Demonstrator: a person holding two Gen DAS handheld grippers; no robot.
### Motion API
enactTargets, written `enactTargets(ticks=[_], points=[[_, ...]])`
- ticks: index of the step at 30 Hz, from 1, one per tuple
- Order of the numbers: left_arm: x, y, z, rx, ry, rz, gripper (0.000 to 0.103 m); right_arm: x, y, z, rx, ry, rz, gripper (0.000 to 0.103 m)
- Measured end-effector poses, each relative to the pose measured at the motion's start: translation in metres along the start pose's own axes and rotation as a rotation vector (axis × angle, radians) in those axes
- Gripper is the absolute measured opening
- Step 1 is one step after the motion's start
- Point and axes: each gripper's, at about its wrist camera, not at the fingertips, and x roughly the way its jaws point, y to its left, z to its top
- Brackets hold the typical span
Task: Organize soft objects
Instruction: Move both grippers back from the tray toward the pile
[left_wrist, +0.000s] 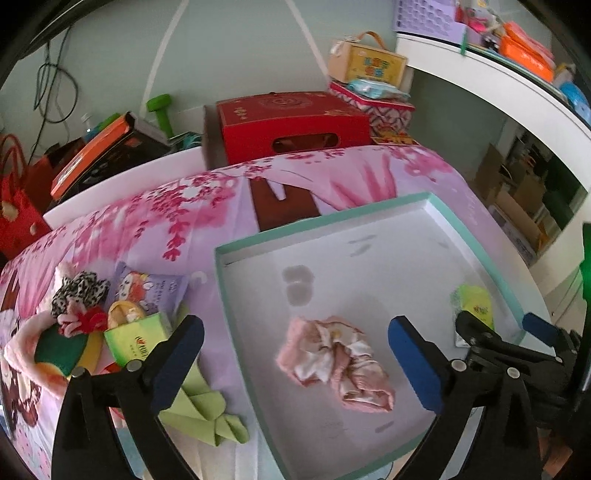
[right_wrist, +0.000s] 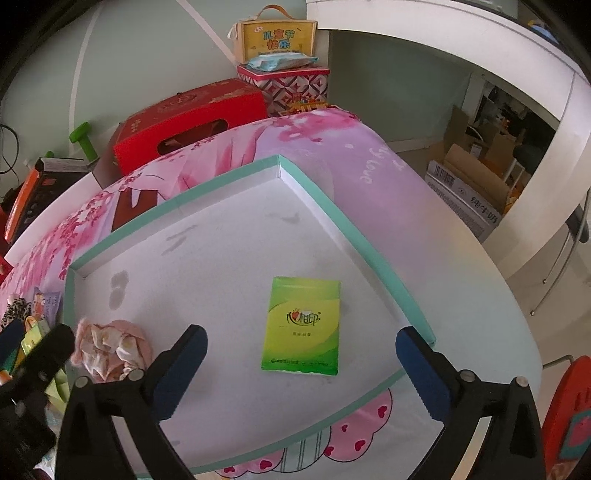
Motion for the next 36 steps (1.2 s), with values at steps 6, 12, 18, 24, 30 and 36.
enactTargets(ticks=[6, 12, 18, 24, 30, 36], points=[[-0.004, 0.012, 0.000, -0.036, -0.008, 0.022, 0.100, -0.002, 0.003, -0.001, -0.005, -0.006, 0.001, 0.103], [-0.016, 0.029, -0.003, -0.085, -0.024, 0.025, 0.100, -0.012, 0.011, -0.002, -0.013, -0.044, 0.038, 0.103], [-0.035, 0.057, -0.005, -0.149, -0.029, 0.031, 0.100, -0.027, 0.029, -0.004, -0.020, -0.076, 0.149, 0.103], [-0.054, 0.097, -0.013, -0.190, -0.021, 0.164, 0.100, -0.043, 0.072, -0.011, -0.078, -0.097, 0.266, 0.103], [-0.059, 0.142, -0.036, -0.274, 0.034, 0.253, 0.100, -0.048, 0.130, -0.034, -0.207, -0.054, 0.345, 0.103], [-0.061, 0.167, -0.060, -0.378, 0.060, 0.255, 0.100, -0.046, 0.162, -0.053, -0.295, -0.026, 0.342, 0.103]])
